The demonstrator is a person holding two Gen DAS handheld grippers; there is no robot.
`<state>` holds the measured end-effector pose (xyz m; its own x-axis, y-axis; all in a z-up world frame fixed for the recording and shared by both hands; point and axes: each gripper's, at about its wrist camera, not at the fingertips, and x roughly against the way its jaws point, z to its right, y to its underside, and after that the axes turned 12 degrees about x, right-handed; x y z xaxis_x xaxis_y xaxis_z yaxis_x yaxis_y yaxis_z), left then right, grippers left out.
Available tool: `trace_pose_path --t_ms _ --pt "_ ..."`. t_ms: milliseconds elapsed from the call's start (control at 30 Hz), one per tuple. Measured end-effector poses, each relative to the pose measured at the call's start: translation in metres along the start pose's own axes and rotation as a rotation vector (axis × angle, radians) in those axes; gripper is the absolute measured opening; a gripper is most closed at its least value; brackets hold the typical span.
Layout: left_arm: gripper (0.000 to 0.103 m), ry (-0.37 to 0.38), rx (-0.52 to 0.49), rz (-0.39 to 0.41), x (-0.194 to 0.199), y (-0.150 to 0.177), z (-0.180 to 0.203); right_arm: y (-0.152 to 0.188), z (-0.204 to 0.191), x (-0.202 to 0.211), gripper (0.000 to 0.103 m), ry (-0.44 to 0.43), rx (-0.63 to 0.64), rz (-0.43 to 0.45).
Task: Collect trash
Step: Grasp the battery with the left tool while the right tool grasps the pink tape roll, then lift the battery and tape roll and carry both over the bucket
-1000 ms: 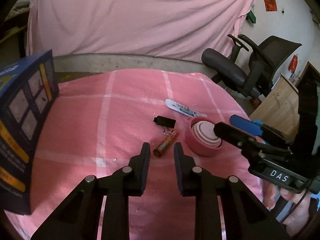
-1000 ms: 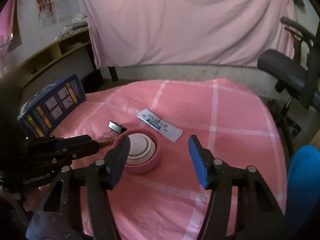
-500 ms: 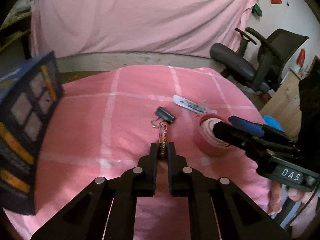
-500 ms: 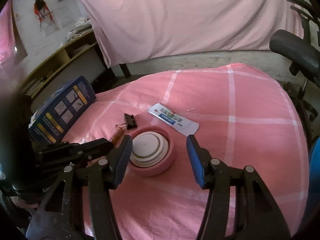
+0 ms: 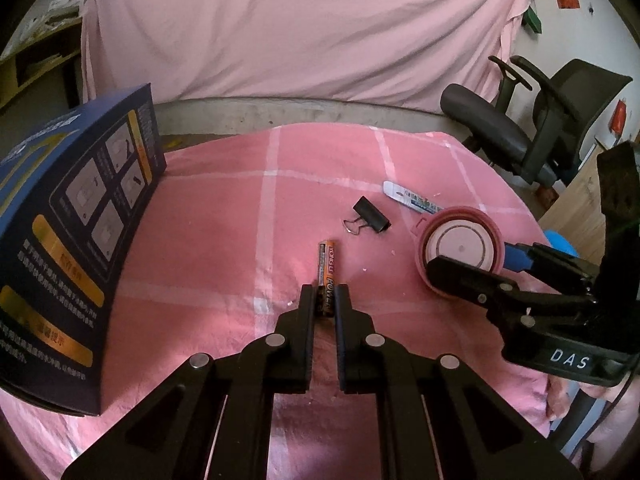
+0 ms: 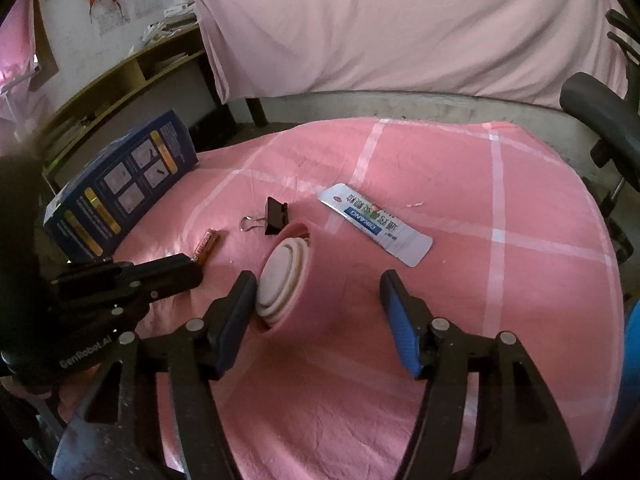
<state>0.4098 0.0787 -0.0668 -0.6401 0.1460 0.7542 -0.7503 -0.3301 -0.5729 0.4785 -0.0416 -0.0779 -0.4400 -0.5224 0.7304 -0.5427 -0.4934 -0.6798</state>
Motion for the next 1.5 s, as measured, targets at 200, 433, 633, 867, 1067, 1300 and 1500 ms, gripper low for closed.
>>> trace_pose_path --t_ms 200,433,633,867,1067,1300,1500 --pt "0.007 -0.022 -0.024 0.018 0.001 0.003 0.004 0.001 -0.007 0.005 0.050 -0.013 0.017 0.029" --pt "0.006 -0.005 0.005 0.104 0.022 0.012 0.008 0.007 -0.011 0.036 0.050 0.012 0.024 0.169" --pt "0.007 0.057 -0.045 0.287 0.065 0.019 0.033 0.023 -0.010 0.095 0.050 0.119 0.042 0.389" --pt "0.007 0.160 -0.130 0.471 0.105 0.023 0.088 0.040 -0.002 0.168 0.050 0.299 0.059 0.572" --pt "0.007 0.239 -0.248 0.562 0.123 0.035 0.144 0.066 0.026 0.220 0.050 0.422 0.010 0.646" --pt "0.007 0.329 -0.359 0.553 0.113 0.055 0.210 0.102 0.059 0.261 0.050 0.534 -0.078 0.663" --pt "0.007 0.376 -0.414 0.490 0.095 0.068 0.256 0.133 0.089 0.280 0.050 0.609 -0.146 0.608"
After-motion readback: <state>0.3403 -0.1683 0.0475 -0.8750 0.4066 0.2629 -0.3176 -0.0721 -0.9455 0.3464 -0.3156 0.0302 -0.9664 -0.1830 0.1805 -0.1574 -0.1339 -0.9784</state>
